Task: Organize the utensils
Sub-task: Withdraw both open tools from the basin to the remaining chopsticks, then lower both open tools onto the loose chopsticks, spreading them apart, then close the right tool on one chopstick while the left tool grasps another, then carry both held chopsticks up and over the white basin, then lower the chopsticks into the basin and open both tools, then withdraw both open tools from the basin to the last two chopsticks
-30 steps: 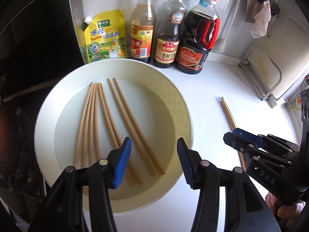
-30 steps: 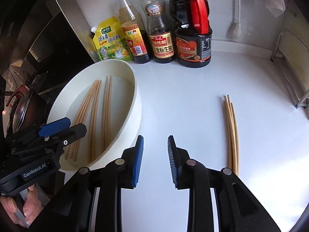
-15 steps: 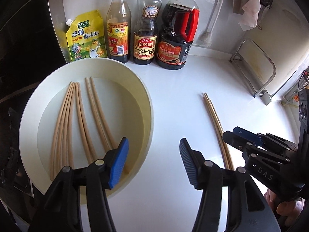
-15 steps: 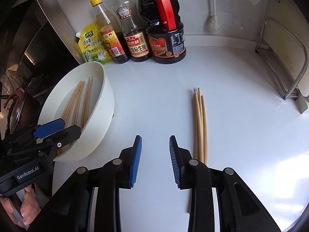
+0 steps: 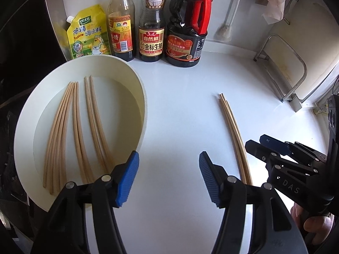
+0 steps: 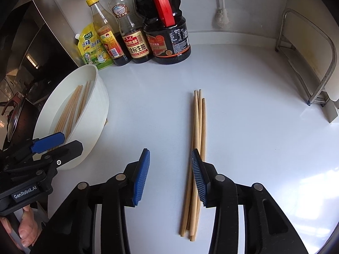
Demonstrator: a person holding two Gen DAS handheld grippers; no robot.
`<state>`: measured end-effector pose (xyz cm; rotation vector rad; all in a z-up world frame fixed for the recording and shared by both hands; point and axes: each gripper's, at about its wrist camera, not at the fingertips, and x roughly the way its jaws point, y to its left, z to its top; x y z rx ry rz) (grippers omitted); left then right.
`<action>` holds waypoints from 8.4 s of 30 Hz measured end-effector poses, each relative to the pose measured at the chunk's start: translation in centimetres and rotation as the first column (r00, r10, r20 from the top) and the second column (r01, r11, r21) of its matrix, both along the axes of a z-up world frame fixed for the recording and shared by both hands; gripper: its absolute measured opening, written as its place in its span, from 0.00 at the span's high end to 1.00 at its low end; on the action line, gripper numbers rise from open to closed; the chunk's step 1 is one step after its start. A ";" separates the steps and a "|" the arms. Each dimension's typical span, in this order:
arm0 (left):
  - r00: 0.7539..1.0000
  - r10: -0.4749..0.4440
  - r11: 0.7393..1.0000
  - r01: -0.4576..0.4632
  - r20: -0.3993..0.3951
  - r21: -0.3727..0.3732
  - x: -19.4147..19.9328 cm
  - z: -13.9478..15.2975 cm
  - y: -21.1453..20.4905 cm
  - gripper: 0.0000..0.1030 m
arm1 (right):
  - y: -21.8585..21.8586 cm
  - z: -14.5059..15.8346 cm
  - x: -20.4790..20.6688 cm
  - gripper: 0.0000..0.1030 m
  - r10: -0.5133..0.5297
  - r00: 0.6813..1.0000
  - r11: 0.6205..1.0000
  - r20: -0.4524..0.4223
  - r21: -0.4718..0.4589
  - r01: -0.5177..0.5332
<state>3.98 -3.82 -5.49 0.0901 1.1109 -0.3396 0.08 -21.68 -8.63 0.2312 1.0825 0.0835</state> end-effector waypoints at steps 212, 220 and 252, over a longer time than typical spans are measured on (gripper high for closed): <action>0.980 0.188 0.982 -0.187 0.064 -0.024 7.9 0.2 19.0 0.74 | 20.7 4.0 11.0 0.93 0.205 0.978 0.979 0.046 -0.016 -0.204; 0.981 0.170 0.985 -0.168 0.099 -0.028 5.7 2.0 17.6 0.61 | 18.7 5.5 8.3 0.85 0.183 0.979 0.983 0.089 -0.026 -0.181; 0.993 0.074 0.995 -0.067 0.092 -0.070 -1.3 -0.1 1.7 0.20 | -1.5 -3.9 -1.2 0.62 -0.078 0.996 0.987 -0.051 -0.146 0.070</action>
